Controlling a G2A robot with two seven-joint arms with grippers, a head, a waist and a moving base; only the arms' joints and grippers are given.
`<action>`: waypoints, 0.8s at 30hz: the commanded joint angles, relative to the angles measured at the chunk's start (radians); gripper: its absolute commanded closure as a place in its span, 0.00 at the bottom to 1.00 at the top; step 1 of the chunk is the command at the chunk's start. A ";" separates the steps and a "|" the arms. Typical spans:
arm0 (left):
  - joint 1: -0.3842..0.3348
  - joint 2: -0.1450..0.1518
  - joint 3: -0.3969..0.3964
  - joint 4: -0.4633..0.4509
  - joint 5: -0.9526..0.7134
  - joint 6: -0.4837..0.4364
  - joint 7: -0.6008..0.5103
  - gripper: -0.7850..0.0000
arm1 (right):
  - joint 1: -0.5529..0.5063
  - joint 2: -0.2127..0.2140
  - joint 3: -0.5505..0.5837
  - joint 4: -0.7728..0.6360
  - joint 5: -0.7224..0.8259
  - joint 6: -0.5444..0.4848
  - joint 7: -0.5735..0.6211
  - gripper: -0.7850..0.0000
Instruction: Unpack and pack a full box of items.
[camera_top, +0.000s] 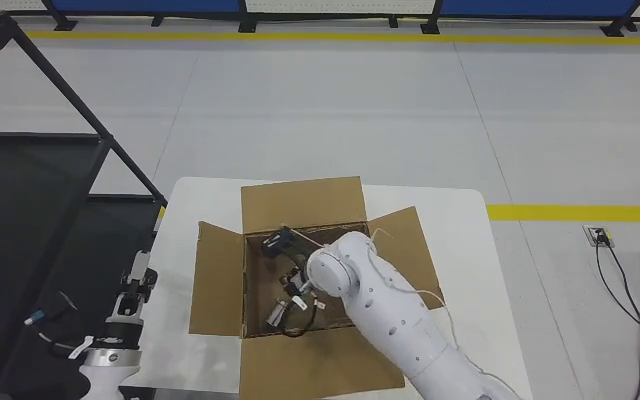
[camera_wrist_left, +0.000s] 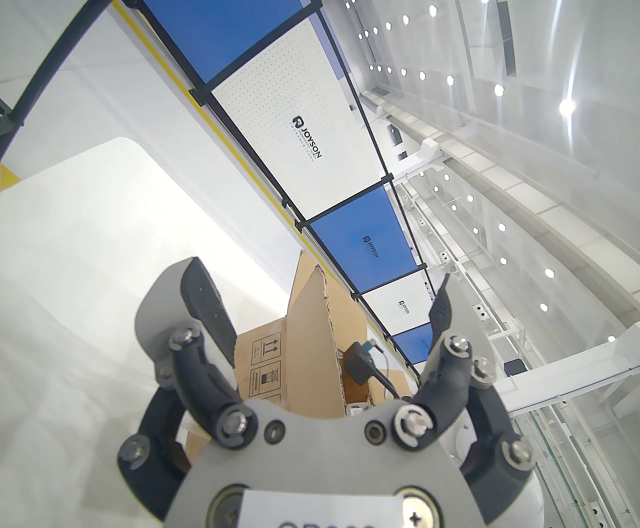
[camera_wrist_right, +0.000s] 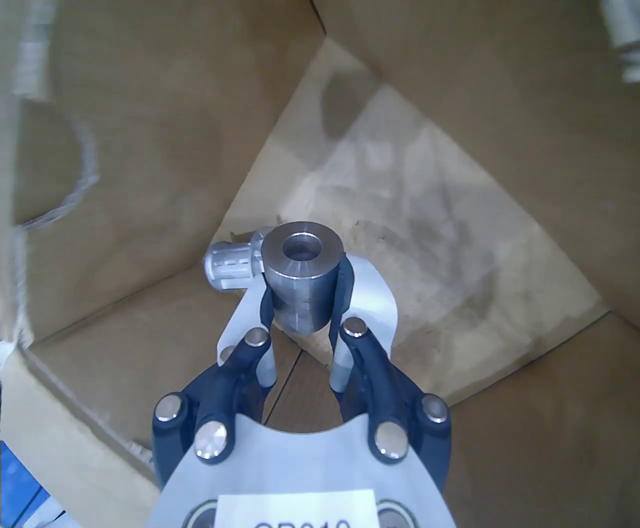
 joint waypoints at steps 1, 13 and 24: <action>0.000 0.000 0.004 -0.003 0.006 0.002 0.000 0.00 | -0.131 0.035 0.066 -0.207 -0.073 -0.029 -0.020 1.00; 0.007 -0.002 0.021 -0.015 0.021 0.004 0.008 0.00 | -0.296 0.073 0.150 -0.406 -0.152 -0.066 -0.101 1.00; 0.007 -0.004 0.061 -0.044 0.047 0.017 0.005 0.00 | -0.328 0.082 0.194 -0.459 -0.049 -0.138 -0.217 1.00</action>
